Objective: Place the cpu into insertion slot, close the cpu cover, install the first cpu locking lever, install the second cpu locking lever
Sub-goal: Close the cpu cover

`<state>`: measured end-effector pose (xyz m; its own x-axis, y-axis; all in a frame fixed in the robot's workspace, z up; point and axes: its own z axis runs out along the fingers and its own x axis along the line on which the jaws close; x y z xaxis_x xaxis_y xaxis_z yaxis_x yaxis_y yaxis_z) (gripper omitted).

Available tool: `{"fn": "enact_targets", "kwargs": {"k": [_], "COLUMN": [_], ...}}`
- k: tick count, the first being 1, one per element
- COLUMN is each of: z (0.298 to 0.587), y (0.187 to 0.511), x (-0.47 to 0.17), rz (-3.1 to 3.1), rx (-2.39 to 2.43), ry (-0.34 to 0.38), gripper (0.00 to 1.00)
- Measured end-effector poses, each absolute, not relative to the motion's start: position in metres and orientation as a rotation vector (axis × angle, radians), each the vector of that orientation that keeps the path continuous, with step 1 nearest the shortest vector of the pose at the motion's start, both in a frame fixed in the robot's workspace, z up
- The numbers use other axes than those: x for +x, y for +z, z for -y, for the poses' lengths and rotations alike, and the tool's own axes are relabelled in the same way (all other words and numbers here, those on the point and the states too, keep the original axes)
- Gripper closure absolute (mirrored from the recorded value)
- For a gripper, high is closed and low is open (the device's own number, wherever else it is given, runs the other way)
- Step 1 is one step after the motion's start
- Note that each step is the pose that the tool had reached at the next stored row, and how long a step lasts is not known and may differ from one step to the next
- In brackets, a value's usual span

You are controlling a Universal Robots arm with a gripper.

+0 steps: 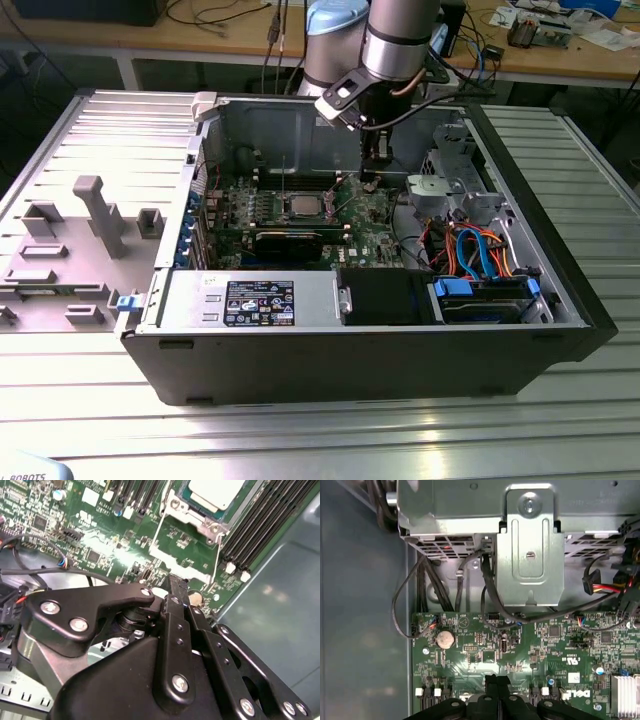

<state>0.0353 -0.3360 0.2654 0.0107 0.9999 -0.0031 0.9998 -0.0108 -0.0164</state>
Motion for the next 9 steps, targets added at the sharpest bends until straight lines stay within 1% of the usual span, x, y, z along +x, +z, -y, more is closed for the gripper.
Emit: {"fn": "enact_targets", "kwargs": {"k": [9], "z": [0.335], "y": [0.252], "x": [0.040], "rz": [2.205], "rx": [-2.228], "ry": [0.025], "gripper": [0.89]}}
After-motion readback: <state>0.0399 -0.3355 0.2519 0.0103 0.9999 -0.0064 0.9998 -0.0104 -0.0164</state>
